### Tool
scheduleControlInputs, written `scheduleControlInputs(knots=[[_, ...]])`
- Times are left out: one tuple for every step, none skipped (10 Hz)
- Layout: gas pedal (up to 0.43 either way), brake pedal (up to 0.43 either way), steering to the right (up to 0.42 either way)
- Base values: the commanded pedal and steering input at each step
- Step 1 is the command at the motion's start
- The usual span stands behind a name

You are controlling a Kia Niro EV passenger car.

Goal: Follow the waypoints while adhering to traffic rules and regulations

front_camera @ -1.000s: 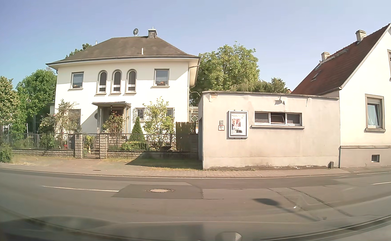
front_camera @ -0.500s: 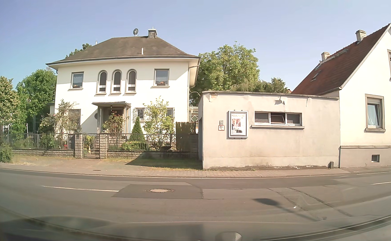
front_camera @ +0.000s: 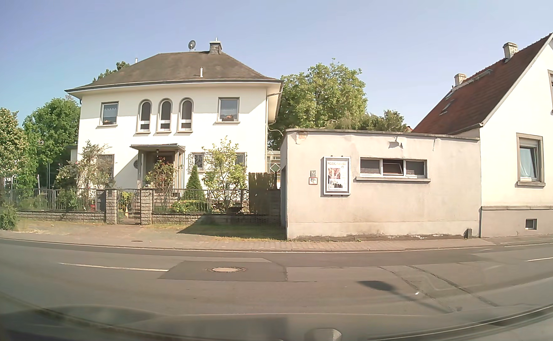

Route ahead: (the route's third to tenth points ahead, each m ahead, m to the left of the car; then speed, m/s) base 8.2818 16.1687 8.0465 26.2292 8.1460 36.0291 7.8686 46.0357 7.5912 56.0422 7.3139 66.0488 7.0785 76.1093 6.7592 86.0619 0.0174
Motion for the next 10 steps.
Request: scheduleControlInputs(knots=[[0.0, 0.262, -0.258], [0.0, 0.262, -0.257], [0.0, 0.262, -0.257], [0.0, 0.262, -0.258], [0.0, 0.262, -0.257], [0.0, 0.262, -0.257], [0.0, 0.262, -0.257], [0.0, 0.268, -0.258], [0.0, 0.262, -0.257], [0.0, 0.268, -0.257]])
